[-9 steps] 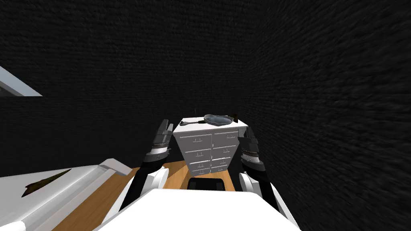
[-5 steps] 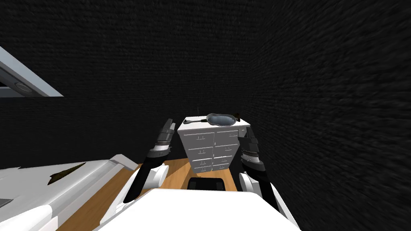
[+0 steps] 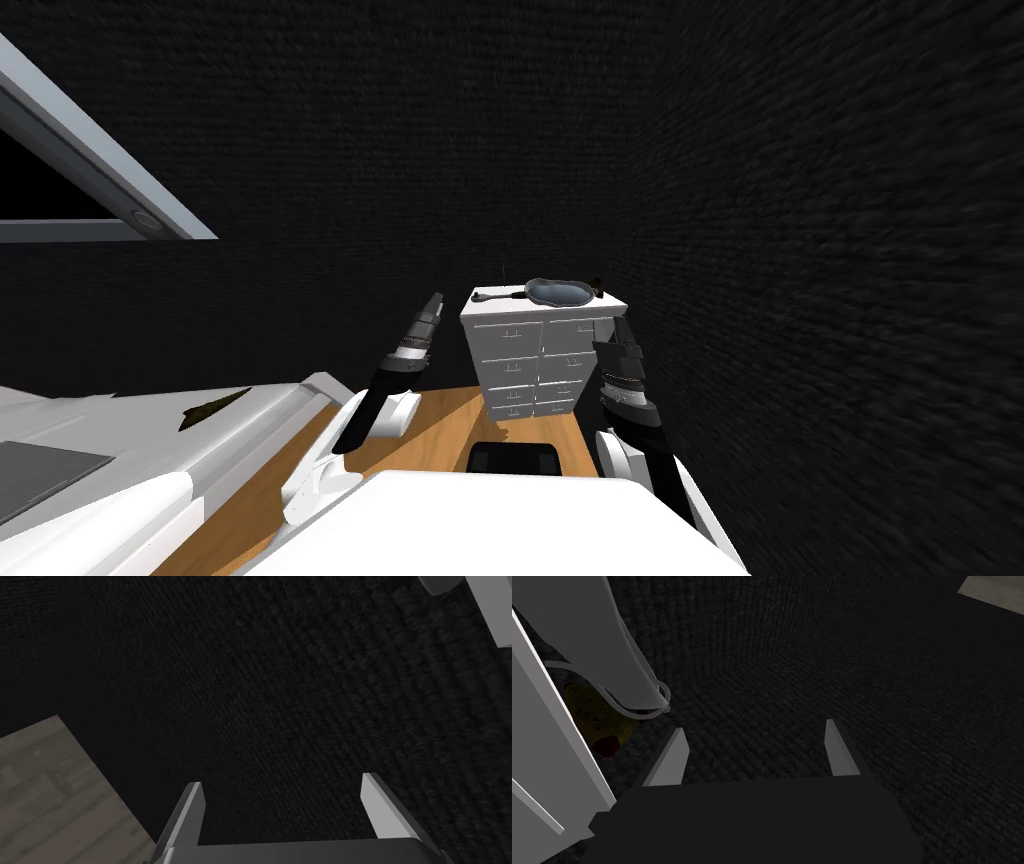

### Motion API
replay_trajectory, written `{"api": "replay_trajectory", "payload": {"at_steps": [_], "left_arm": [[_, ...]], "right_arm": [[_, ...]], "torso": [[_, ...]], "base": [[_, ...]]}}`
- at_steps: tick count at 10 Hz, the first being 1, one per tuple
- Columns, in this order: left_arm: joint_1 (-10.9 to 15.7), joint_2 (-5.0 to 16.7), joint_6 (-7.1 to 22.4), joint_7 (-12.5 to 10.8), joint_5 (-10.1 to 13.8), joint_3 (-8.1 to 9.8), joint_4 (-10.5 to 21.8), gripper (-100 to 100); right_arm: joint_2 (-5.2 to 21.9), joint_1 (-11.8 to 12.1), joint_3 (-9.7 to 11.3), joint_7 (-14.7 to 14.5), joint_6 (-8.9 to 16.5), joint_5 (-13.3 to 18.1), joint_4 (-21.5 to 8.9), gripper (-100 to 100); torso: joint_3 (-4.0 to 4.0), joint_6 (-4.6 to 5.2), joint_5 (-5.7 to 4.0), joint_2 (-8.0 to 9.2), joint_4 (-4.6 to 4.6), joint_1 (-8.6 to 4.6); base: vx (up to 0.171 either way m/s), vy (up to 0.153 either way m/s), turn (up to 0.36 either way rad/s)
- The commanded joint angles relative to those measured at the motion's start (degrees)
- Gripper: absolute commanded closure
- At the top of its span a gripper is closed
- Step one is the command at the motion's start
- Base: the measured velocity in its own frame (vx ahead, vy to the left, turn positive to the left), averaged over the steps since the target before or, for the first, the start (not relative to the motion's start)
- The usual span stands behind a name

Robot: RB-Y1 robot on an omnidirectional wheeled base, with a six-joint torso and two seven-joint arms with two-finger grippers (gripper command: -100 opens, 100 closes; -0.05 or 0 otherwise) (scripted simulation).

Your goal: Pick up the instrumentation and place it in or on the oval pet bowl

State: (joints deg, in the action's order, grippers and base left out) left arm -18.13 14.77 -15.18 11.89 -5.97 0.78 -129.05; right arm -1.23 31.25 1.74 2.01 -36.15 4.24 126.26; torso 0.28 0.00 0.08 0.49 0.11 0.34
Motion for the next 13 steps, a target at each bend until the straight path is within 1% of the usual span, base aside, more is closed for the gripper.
{"api": "replay_trajectory", "payload": {"at_steps": [1, 2, 3, 4, 5, 6, 7, 8, 9, 10, 12, 13], "left_arm": [[2.9, 2.9, 2.0, 0.9, -0.4, 0.5, 2.6, -100], [3.4, 2.9, 2.0, 0.9, -0.4, 0.5, 2.6, -100], [5.6, 4.8, 3.1, 1.4, -0.5, 0.88, 4.5, -100], [7.3, 6.7, 4.2, 1.9, -0.7, 1.21, 6.3, -100], [7.9, 6.9, 4.2, 1.9, -0.7, 1.21, 6.5, -100], [10.1, 9.0, 5.3, 2.4, -0.8, 1.49, 8.6, -100], [11.6, 10.7, 6.5, 3.0, -0.9, 1.72, 10.6, -100], [12.7, 11.1, 6.5, 3.0, -0.9, 1.72, 10.9, -100], [14.6, 13.4, 7.6, 3.5, -0.9, 1.89, 13.2, -100], [15.1, 13.4, 7.6, 3.5, -0.9, 1.89, 13.3, -100], [19.0, 17.4, 9.9, 4.7, -1.0, 2.02, 17.2, -100], [19.9, 17.8, 9.9, 4.7, -1.0, 2.02, 18.5, -100]], "right_arm": [[0.0, 0.0, 0.0, 0.0, 0.0, 0.0, 0.0, 0], [0.0, 0.0, 0.0, 0.0, 0.0, 0.0, 0.0, 0], [0.0, 0.0, 0.0, 0.0, 0.0, 0.0, 0.0, 0], [0.0, 0.0, 0.0, 0.0, 0.0, 0.0, 0.0, 0], [0.0, 0.0, 0.0, 0.0, 0.0, 0.0, 0.0, 0], [0.0, 0.0, 0.0, 0.0, 0.0, 0.0, 0.0, 0], [0.0, 0.0, 0.0, 0.0, 0.0, 0.0, 0.0, 0], [0.0, 0.0, 0.0, 0.0, 0.0, 0.0, 0.0, 0], [0.0, 0.0, 0.0, 0.0, 0.0, 0.0, 0.0, 0], [0.0, 0.0, 0.0, 0.0, 0.0, 0.0, 0.0, 0], [0.0, 0.0, 0.0, 0.0, 0.0, 0.0, 0.0, 0], [0.0, 0.0, 0.0, 0.0, 0.0, 0.0, 0.0, 0]], "torso": [[0.0, 0.0, 0.0, 0.0, 0.0, 0.0], [-0.02, 0.01, 0.0, -0.05, 0.0, -0.02], [-0.1, 0.01, -0.02, -0.18, -0.03, -0.11], [-0.13, 0.01, -0.03, -0.23, -0.05, -0.16], [-0.1, 0.01, -0.02, -0.17, -0.04, -0.1], [-0.11, 0.0, -0.03, -0.22, -0.04, -0.17], [-0.14, 0.02, -0.05, -0.25, -0.05, -0.23], [-0.11, 0.01, -0.05, -0.19, -0.04, -0.25], [-0.12, 0.01, -0.06, -0.23, -0.04, -0.27], [-0.14, 0.02, -0.06, -0.25, -0.05, -0.25], [-0.17, 0.02, -0.07, -0.31, -0.06, -0.3], [-0.14, 0.03, -0.07, -0.25, -0.05, -0.32]], "base": [[-0.116, 0.078, 0.008], [-0.067, 0.055, -0.007], [-0.065, 0.042, -0.006], [-0.098, 0.064, -0.018], [-0.071, 0.044, -0.018], [-0.063, 0.024, -0.029], [-0.092, 0.021, -0.054], [-0.072, 0.022, -0.03], [-0.067, 0.026, -0.068], [-0.049, 0.018, -0.03], [-0.068, 0.009, -0.104], [-0.063, 0.009, -0.055]]}}
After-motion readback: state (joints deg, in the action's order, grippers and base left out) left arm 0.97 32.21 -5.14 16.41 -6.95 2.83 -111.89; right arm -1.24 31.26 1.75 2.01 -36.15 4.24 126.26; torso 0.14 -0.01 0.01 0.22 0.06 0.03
